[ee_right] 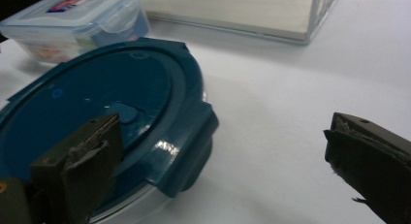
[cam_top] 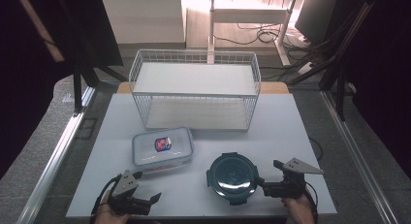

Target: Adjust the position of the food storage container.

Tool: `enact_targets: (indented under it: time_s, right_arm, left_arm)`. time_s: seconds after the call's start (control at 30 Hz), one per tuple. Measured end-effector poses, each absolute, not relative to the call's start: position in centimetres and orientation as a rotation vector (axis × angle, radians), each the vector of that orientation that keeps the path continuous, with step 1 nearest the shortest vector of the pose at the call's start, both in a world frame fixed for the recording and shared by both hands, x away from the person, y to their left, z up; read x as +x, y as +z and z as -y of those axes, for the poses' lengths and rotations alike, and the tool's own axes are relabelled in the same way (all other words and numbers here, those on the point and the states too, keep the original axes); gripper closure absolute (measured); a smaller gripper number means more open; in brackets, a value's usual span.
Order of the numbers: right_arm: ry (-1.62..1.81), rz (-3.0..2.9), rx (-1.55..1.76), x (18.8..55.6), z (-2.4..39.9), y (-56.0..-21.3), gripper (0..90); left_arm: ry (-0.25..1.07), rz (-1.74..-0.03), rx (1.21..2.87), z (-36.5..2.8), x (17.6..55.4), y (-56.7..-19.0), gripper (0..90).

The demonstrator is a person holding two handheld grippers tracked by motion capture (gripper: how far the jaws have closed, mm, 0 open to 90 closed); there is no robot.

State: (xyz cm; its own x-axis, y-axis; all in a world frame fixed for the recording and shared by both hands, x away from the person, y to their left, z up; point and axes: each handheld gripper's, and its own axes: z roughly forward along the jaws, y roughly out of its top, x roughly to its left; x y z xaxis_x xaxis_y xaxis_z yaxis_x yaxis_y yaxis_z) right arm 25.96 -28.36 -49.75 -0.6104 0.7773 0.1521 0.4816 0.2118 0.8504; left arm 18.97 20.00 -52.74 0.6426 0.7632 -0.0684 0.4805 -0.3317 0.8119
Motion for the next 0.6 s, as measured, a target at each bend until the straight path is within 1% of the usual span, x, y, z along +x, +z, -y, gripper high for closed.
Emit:
enact_targets:
  time_s: [0.17,0.3,0.6]
  right_arm:
    - [1.334,-2.163,1.230,26.36,28.23,-50.03,0.1]
    - [1.318,-2.149,1.246,26.43,28.07,-49.99,0.1]
    - [1.279,-2.125,1.268,26.70,27.79,-49.80,0.0]
  left_arm:
    - [0.334,-0.999,1.921,-20.61,19.18,-52.89,3.1]
    - [0.330,-0.990,1.896,-20.73,19.14,-52.73,3.1]
    - [0.337,-0.975,1.908,-20.65,19.05,-52.79,3.8]
